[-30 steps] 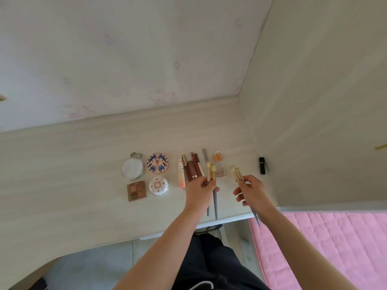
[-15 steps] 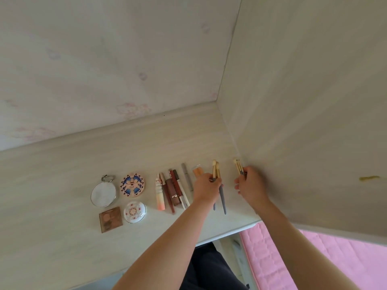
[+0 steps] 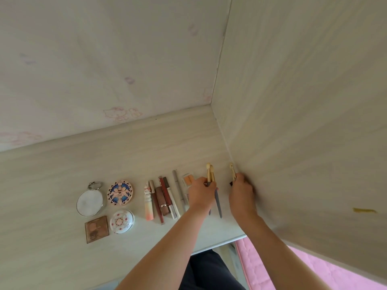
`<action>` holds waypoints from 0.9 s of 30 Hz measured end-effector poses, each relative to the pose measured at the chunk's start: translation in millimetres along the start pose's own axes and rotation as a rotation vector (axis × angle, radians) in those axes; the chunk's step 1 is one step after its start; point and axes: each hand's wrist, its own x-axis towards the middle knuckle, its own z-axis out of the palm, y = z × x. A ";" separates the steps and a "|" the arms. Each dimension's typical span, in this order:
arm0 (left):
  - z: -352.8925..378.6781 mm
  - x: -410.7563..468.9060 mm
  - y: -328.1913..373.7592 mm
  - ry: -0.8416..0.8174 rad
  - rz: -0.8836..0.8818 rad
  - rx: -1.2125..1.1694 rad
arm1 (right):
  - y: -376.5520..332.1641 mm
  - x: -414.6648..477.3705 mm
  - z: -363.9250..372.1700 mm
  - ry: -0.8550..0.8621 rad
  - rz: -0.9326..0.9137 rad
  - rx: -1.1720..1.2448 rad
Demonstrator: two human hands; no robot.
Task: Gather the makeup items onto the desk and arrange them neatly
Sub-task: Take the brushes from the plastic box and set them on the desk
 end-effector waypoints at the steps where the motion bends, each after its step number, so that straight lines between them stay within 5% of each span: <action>1: 0.7 -0.6 -1.3 0.007 -0.005 -0.006 | -0.7 1.3 0.9 0.000 -0.014 0.009; 10: 0.3 -10.0 -12.2 0.131 -0.015 -0.157 | -14.3 7.7 6.6 -0.165 -0.015 0.705; 15: -13.0 -7.2 -10.2 0.226 0.028 -0.212 | -29.0 11.9 4.7 -0.210 0.011 0.870; 27: 26.7 2.7 23.0 0.065 -0.132 -0.397 | -5.7 10.0 -11.4 -0.023 -0.106 0.181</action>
